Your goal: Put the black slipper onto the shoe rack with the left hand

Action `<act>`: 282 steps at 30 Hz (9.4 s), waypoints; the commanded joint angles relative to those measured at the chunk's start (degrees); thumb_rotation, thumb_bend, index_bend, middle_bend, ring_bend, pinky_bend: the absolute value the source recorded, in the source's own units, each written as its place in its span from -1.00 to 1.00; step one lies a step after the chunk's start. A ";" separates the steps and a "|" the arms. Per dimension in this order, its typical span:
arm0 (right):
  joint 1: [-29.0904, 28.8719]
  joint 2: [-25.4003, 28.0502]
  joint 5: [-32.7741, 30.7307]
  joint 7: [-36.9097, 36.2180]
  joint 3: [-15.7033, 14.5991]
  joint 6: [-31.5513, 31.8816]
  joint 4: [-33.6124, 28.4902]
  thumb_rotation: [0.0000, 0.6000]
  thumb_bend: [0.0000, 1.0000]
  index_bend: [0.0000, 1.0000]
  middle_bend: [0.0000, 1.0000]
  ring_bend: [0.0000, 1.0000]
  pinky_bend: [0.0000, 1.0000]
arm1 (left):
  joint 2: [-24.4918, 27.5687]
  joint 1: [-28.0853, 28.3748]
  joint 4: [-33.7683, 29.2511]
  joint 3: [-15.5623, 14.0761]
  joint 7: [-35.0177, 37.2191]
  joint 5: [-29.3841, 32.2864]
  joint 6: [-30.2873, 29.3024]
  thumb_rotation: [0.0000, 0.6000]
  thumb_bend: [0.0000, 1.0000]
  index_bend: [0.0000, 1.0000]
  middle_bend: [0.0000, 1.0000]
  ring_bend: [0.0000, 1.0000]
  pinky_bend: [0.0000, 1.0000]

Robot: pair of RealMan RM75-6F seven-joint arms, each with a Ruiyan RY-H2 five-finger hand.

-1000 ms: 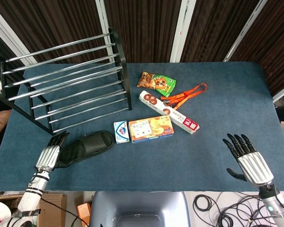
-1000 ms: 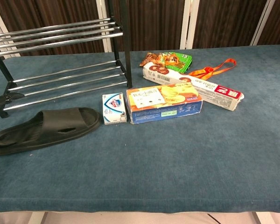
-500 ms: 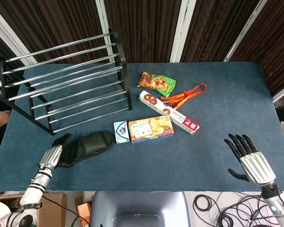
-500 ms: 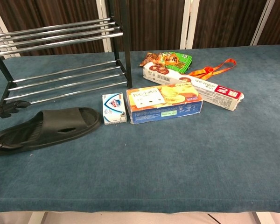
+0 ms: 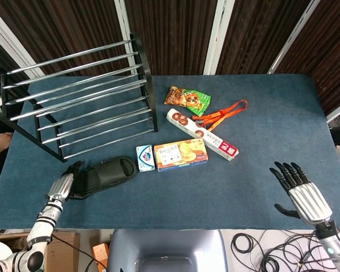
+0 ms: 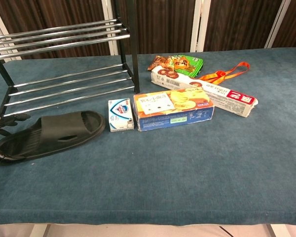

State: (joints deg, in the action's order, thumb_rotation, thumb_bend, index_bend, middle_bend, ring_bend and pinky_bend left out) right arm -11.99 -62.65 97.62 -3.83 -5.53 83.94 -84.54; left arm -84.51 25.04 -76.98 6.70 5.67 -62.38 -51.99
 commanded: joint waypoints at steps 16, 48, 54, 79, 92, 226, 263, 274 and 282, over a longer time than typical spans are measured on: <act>0.67 -0.15 0.70 -1.57 0.47 -0.43 1.07 1.00 -0.77 -1.00 -1.00 -1.00 -1.00 | 2.80 0.44 -6.30 1.49 0.21 3.42 2.61 1.00 -0.40 -0.23 0.15 0.31 0.77; 1.12 -0.53 2.54 -2.85 0.23 -0.92 1.99 1.00 -0.77 -1.00 -1.00 -1.00 -1.00 | 7.66 0.71 -21.02 10.28 0.51 12.48 -8.35 1.00 -0.35 -0.13 0.25 0.43 0.90; 1.31 -0.49 2.78 -2.96 0.18 -0.66 2.07 1.00 -0.77 -1.00 -1.00 -1.00 -1.00 | 3.87 0.26 -18.17 9.98 2.47 8.83 -11.28 1.00 -0.35 -0.04 0.35 0.53 1.00; 1.28 -0.37 4.23 -2.80 -0.50 -1.02 2.01 1.00 -0.77 -1.00 -1.00 -1.00 -1.00 | -21.60 13.05 25.22 23.96 6.12 17.58 -8.34 1.00 -0.29 -0.07 0.33 0.50 0.96; 1.33 -0.21 4.17 -2.73 -0.68 -1.35 2.03 1.00 -0.77 -1.00 -1.00 -1.00 -1.00 | -26.66 17.34 39.54 25.61 -0.14 18.94 -6.52 1.00 -0.28 -0.14 0.25 0.42 0.89; 1.51 0.46 3.77 -1.39 -1.18 -3.24 0.91 1.00 -0.77 -1.00 -1.00 -1.00 -1.00 | -10.87 13.83 2.28 3.90 17.64 -10.07 6.36 1.00 0.38 -1.00 -1.00 -1.00 -0.70; 1.89 0.52 3.94 -1.23 -1.21 -2.60 0.91 1.00 -0.77 -1.00 -1.00 -1.00 -1.00 | -10.19 16.88 6.56 5.49 23.11 -11.86 7.04 1.00 0.35 -1.00 -1.00 -1.00 -0.64; 3.61 1.03 2.17 -1.14 -0.18 0.21 -0.01 1.00 -0.77 -1.00 -1.00 -1.00 -1.00 | 10.64 2.21 -17.33 -6.81 6.35 -24.00 -14.64 1.00 0.13 -1.00 -0.93 -0.89 -0.57; 7.60 -2.06 -6.88 13.27 4.13 3.08 -6.73 1.00 -0.77 -1.00 -1.00 -1.00 -1.00 | 16.05 -17.68 -16.12 -13.16 -14.81 -26.54 -41.26 1.00 -0.10 -1.00 -1.00 -1.00 -0.89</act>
State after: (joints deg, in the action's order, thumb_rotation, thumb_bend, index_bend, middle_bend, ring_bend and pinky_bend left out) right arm -6.12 -63.03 94.34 4.66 -3.31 85.71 -88.54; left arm -69.13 18.57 -94.49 -2.58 -2.43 -86.44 -78.26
